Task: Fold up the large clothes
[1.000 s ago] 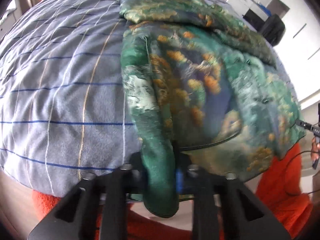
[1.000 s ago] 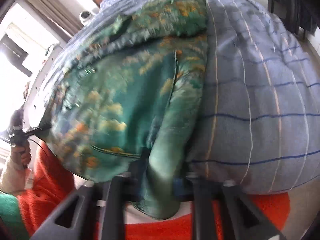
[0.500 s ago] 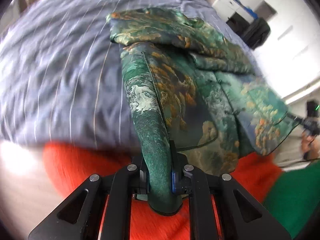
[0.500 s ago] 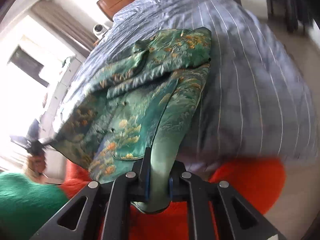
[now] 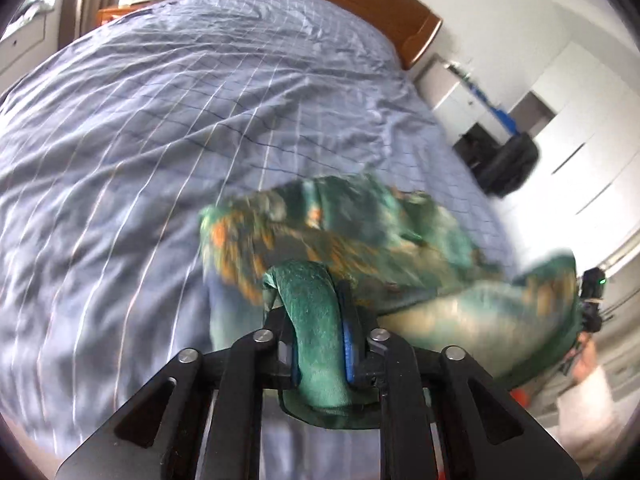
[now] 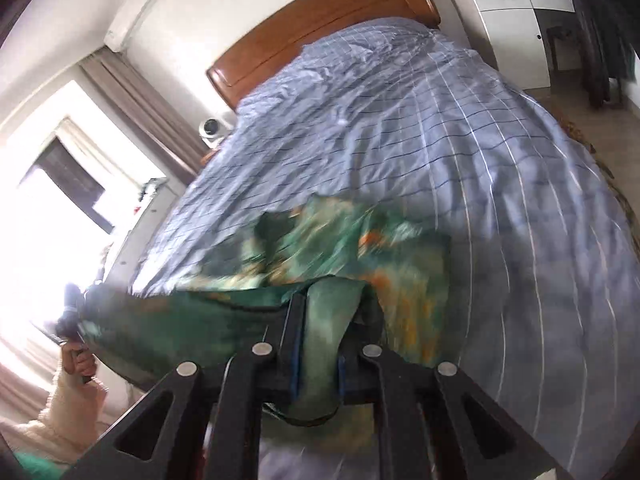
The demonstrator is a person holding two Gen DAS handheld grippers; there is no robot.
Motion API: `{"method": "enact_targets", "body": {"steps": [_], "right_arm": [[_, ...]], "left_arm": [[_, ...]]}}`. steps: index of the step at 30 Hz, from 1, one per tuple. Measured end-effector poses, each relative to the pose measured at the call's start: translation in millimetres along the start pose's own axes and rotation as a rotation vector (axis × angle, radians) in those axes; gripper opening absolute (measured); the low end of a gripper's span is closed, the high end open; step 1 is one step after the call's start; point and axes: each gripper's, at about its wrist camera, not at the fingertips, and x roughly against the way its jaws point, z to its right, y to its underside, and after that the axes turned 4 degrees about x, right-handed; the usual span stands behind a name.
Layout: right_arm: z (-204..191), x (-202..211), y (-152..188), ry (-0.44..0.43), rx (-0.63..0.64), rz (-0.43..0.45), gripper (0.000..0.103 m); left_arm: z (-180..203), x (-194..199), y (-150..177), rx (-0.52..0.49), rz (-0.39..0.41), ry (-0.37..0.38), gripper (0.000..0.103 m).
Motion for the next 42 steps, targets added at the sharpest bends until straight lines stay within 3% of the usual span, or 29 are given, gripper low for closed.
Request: {"method": "enact_targets", "body": {"steps": [1, 3, 5, 7, 8, 9, 10, 12, 14, 19, 20, 21, 22, 23, 24, 26, 30, 34, 38, 42], "right_arm": [[11, -21, -5, 0.002, -0.033, -0.017, 0.016], [33, -57, -7, -0.001, -0.132, -0.054, 0.02], [52, -75, -4, -0.054, -0.253, -0.072, 0.042], [74, -77, -4, -0.204, -0.444, 0.013, 0.059], [82, -76, -8, -0.265, -0.509, 0.069, 0.081], [86, -69, -9, -0.3, -0.547, 0.128, 0.09], [87, -62, -12, -0.295, -0.554, 0.171, 0.097], [79, -50, -22, -0.237, -0.476, 0.194, 0.098], [62, -48, -31, -0.119, -0.323, 0.135, 0.098], [17, -93, -30, 0.13, 0.012, -0.097, 0.098], [6, -114, -28, 0.181, 0.059, -0.146, 0.097], [0, -124, -23, 0.207, 0.079, -0.174, 0.094], [-9, -139, -21, 0.243, 0.105, -0.208, 0.06], [-13, -143, -20, 0.296, 0.119, -0.226, 0.028], [-17, -135, -17, 0.348, 0.127, -0.215, 0.024], [-32, -106, -23, 0.378, 0.159, -0.142, 0.015], [-73, -61, -63, 0.449, 0.296, 0.046, 0.014], [-77, -62, -96, 0.518, 0.303, 0.157, 0.014], [-35, -118, -81, 0.576, 0.248, 0.078, 0.014], [10, -174, -32, 0.558, 0.167, -0.027, 0.014]], "left_arm": [[-2, -19, -6, 0.011, -0.011, -0.009, 0.024], [-11, -47, -13, 0.042, -0.053, -0.021, 0.038], [-20, -64, -22, 0.107, -0.097, -0.004, 0.049], [-29, -56, -31, 0.182, -0.068, 0.067, 0.062], [-35, -45, -34, 0.212, -0.043, 0.105, 0.08], [-38, -38, -37, 0.229, -0.02, 0.125, 0.095], [-41, -26, -42, 0.24, 0.017, 0.148, 0.098], [-45, -11, -46, 0.217, 0.049, 0.162, 0.1], [-46, -11, -42, 0.158, 0.025, 0.132, 0.101], [-35, -74, -18, 0.027, -0.101, -0.068, 0.099], [-28, -90, -15, 0.01, -0.11, -0.104, 0.092], [-23, -100, -14, -0.004, -0.111, -0.119, 0.069], [-13, -111, -12, -0.027, -0.119, -0.134, 0.048], [-9, -118, -13, -0.029, -0.133, -0.171, 0.018], [-5, -118, -14, -0.032, -0.125, -0.213, 0.013], [11, -99, -22, -0.071, -0.056, -0.253, 0.009], [40, -58, -56, -0.125, 0.117, -0.28, 0.009], [59, -61, -87, -0.145, 0.271, -0.348, 0.009], [37, -118, -83, -0.153, 0.242, -0.44, 0.01], [4, -173, -43, -0.162, 0.174, -0.469, 0.013]]}}
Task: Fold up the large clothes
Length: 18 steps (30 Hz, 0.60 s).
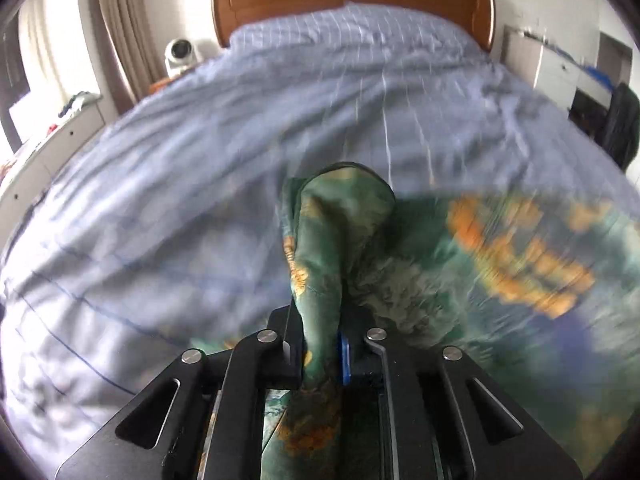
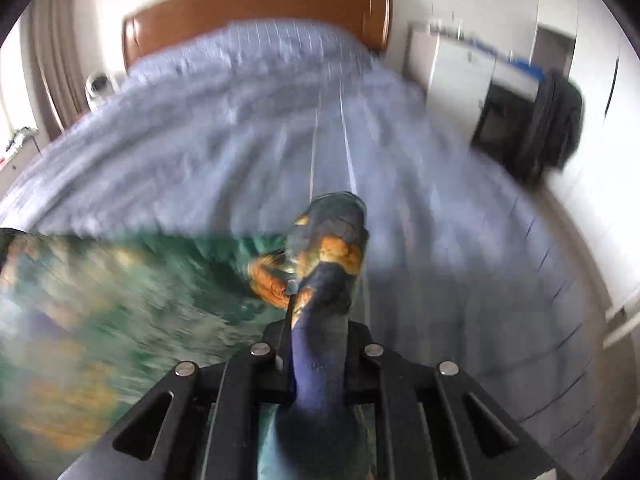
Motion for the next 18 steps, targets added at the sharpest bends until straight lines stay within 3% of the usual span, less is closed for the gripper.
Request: {"method": "enact_targets", "body": {"steps": [5, 18], "right_arm": [[20, -23, 25, -0.094, -0.138, 0.022, 0.015], [15, -29, 22, -0.085, -0.125, 0.021, 0.016]], "left_arm": [[-9, -13, 16, 0.04, 0.034, 0.039, 0.015], [-7, -19, 19, 0.072, 0.051, 0.071, 0.017]]}}
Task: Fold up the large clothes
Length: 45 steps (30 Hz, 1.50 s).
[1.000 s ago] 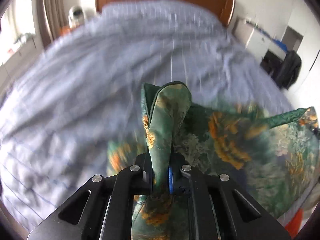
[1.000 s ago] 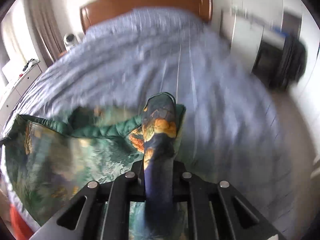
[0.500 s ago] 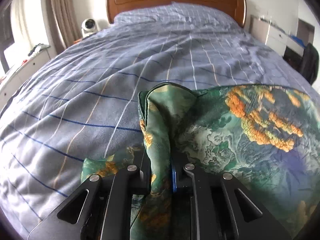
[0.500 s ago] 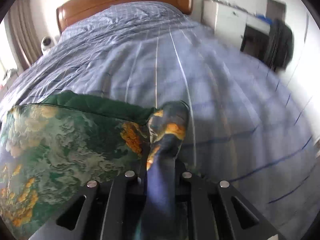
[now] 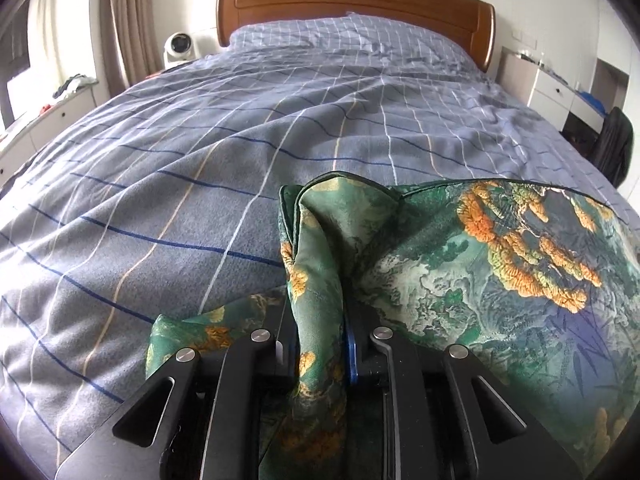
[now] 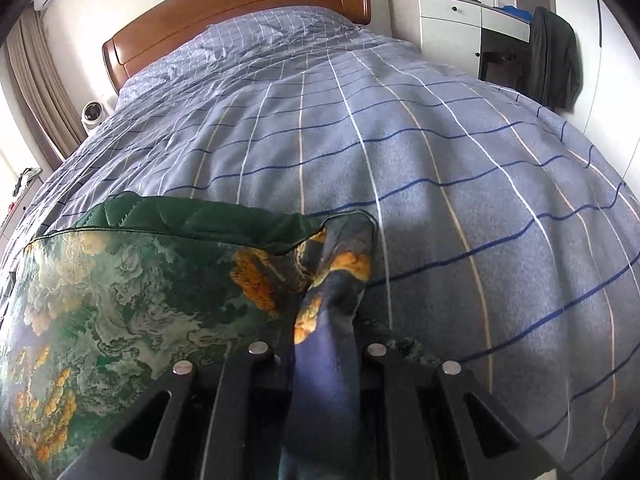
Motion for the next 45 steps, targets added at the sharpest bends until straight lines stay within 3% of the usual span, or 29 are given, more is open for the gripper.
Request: {"method": "enact_targets", "body": {"steps": [25, 28, 30, 31, 33, 34, 35, 37, 42, 45], "right_arm": [[4, 0, 0, -0.025, -0.022, 0.007, 0.016], [4, 1, -1, -0.032, -0.025, 0.005, 0.017], [8, 4, -2, -0.054, -0.041, 0.013, 0.018], [11, 6, -1, -0.066, -0.053, 0.02, 0.02], [20, 14, -1, -0.078, -0.093, 0.039, 0.03], [24, 19, -2, -0.067, -0.115, 0.04, 0.047], [28, 23, -3, -0.054, -0.132, 0.043, 0.073], [39, 45, -10, -0.045, -0.162, 0.081, 0.09], [30, 111, -22, 0.006, -0.018, 0.177, 0.09], [1, 141, -9, -0.123, 0.116, 0.184, 0.09]], "left_arm": [[-4, 1, -1, 0.015, -0.004, 0.02, 0.019], [-7, 4, -3, 0.038, -0.018, 0.049, 0.022], [-12, 6, -4, 0.06, -0.028, 0.073, 0.032], [-16, 8, -5, 0.079, -0.034, 0.088, 0.037], [-26, 12, -5, 0.129, -0.047, 0.12, 0.064], [-31, 16, -6, 0.158, -0.061, 0.129, 0.073], [-35, 19, -8, 0.174, -0.074, 0.143, 0.086], [-43, 35, -13, 0.193, -0.088, 0.185, 0.089], [-41, 91, -15, 0.104, -0.018, 0.174, 0.093], [-25, 123, -15, 0.043, 0.032, 0.21, 0.095]]}}
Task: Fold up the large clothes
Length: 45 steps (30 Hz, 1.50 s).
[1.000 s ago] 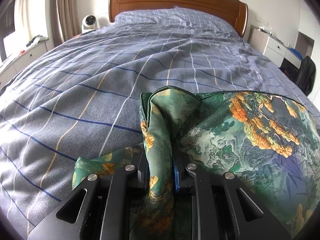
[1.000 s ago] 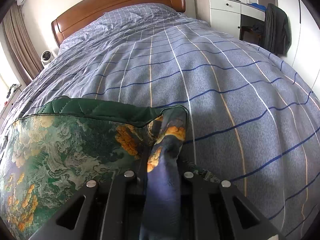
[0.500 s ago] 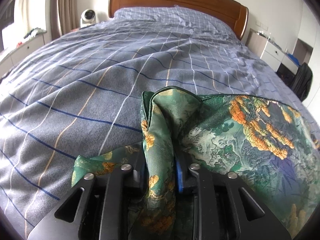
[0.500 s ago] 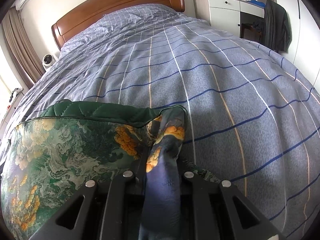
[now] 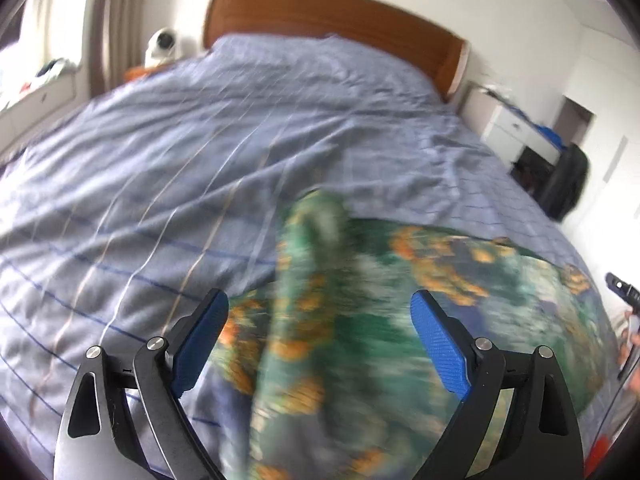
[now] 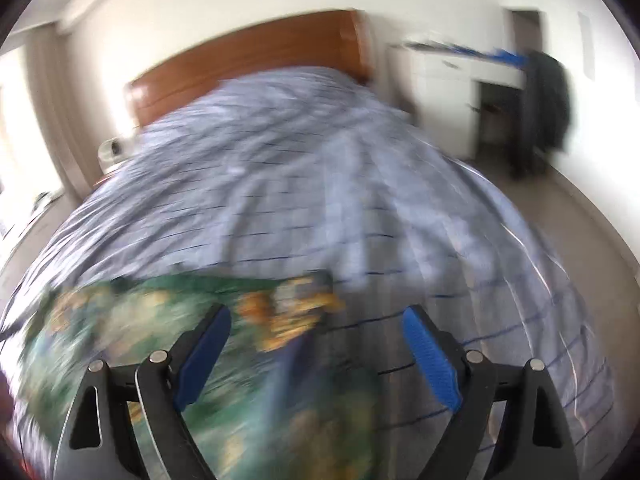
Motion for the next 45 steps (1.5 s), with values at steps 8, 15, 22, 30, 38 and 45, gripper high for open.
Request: {"method": "enact_targets", "body": {"steps": [8, 15, 22, 30, 38, 45], "right_arm": [[-19, -47, 69, 0.017, 0.027, -0.224, 0.09], [-16, -51, 69, 0.023, -0.003, -0.216, 0.09], [-14, -50, 79, 0.01, -0.012, -0.196, 0.09], [-12, -48, 82, 0.002, -0.02, -0.157, 0.09], [11, 27, 89, -0.036, -0.149, -0.073, 0.09], [39, 81, 165, -0.239, -0.551, -0.104, 0.091]], "left_arm": [[126, -7, 14, -0.167, -0.09, 0.147, 0.099], [209, -86, 3, -0.234, -0.191, 0.124, 0.099], [216, -133, 34, -0.308, -0.299, 0.03, 0.099], [211, -71, 83, -0.479, -0.273, 0.063, 0.099], [201, -17, 120, -0.488, -0.23, 0.103, 0.099], [204, 14, 111, -0.366, -0.171, 0.292, 0.099]]}}
